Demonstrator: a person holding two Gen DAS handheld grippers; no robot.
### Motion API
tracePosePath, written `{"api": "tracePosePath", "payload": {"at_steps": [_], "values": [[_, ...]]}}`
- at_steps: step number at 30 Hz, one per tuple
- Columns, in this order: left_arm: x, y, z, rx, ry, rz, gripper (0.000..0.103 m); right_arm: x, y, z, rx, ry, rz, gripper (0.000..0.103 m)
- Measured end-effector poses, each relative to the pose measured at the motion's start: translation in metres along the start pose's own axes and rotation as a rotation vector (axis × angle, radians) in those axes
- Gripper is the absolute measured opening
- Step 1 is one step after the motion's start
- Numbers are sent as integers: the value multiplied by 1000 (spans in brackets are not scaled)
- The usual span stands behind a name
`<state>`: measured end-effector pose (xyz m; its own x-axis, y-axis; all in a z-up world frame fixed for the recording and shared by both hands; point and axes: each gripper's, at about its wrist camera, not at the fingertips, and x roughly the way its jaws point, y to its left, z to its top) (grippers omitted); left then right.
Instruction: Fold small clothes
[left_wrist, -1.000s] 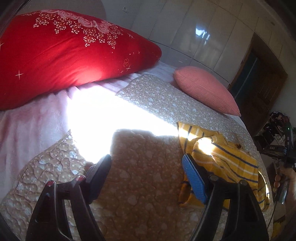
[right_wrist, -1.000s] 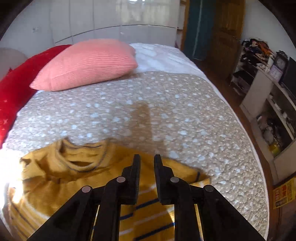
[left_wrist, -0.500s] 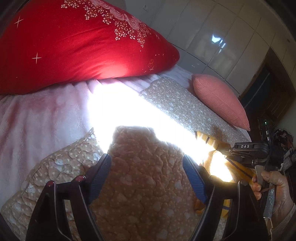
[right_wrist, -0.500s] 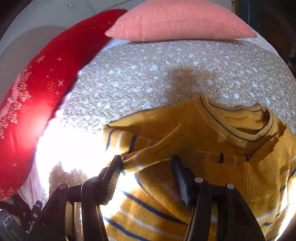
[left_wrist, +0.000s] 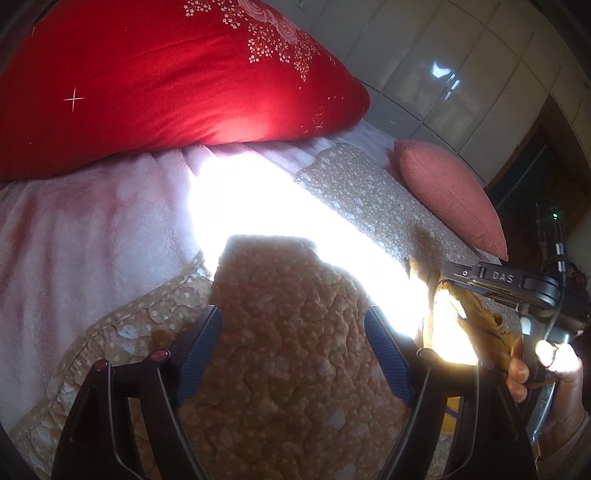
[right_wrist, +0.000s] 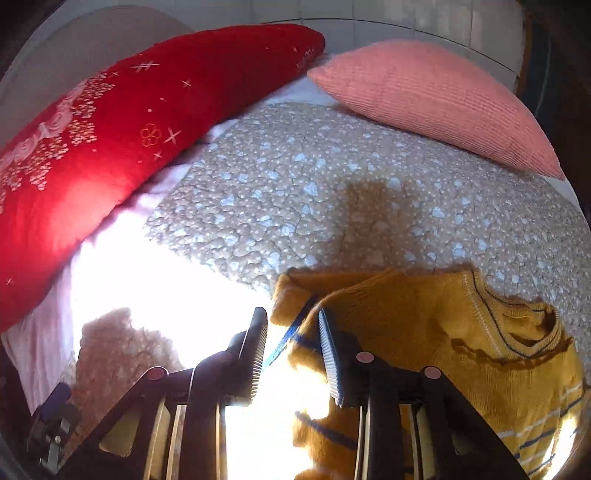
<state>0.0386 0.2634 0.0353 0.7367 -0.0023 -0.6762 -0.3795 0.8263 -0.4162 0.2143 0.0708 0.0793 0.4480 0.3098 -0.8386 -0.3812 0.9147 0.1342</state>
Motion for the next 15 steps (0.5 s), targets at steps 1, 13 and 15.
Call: {"api": "tracePosePath", "payload": {"at_steps": [1, 13, 15], "values": [[-2, 2, 1, -6, -8, 7, 78, -13, 0, -9, -4, -8, 43, 40], [-6, 26, 4, -125, -16, 23, 79, -28, 70, -137, -515, 58, -62, 61], [-8, 29, 5, -135, -22, 26, 79, -17, 66, -138, -495, 88, -56, 17]]}}
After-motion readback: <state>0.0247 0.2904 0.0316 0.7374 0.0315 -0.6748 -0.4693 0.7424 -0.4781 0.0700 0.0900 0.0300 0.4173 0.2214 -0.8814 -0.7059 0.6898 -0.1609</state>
